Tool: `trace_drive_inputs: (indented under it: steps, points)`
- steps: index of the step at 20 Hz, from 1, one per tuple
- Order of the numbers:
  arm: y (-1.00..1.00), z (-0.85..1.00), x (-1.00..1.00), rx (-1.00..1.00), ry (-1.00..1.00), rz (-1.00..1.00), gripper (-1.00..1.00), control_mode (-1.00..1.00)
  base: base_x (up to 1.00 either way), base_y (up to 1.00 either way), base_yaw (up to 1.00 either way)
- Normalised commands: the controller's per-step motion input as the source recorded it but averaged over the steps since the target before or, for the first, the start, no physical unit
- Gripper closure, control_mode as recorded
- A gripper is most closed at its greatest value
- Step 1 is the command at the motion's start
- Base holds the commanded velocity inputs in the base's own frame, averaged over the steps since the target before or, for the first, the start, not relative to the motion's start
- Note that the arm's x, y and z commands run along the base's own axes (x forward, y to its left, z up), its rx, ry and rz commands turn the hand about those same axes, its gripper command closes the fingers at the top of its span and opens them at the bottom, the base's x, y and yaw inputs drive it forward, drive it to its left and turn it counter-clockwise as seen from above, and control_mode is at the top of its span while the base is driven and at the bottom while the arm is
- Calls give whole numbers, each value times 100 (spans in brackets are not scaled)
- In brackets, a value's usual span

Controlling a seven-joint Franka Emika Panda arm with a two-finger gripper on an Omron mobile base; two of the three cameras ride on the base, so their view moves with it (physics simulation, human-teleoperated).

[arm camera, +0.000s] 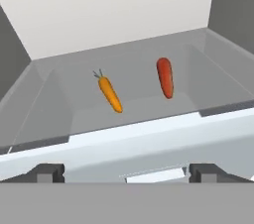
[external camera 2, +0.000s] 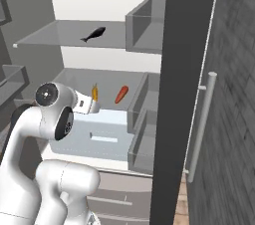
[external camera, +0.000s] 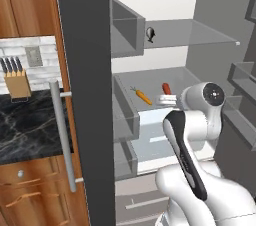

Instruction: Place one carrot and one fish in each tupperware on the nearby counter, to pack two identical lunches.

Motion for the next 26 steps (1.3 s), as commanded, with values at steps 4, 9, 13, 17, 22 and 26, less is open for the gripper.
trace_drive_inputs:
  steps: [4, 9, 13, 17, 22, 26]
  points:
    - [-57, -5, 39, 0, 0, -2, -100, -100, 0, 0, 0]
    - [-33, -5, 52, 0, 0, -6, -100, -100, 0, 0, 0]
    - [-30, -17, 49, -1, 1, -4, -100, -100, 0, 0, 0]
    - [-6, -30, 56, -1, 0, 0, -100, -100, 0, 0, 0]
    - [-3, -21, 63, 0, 0, 0, -100, -100, 0, 0, 0]
    - [-21, 0, 57, 0, 9, 0, -100, -100, 0, 0, 0]
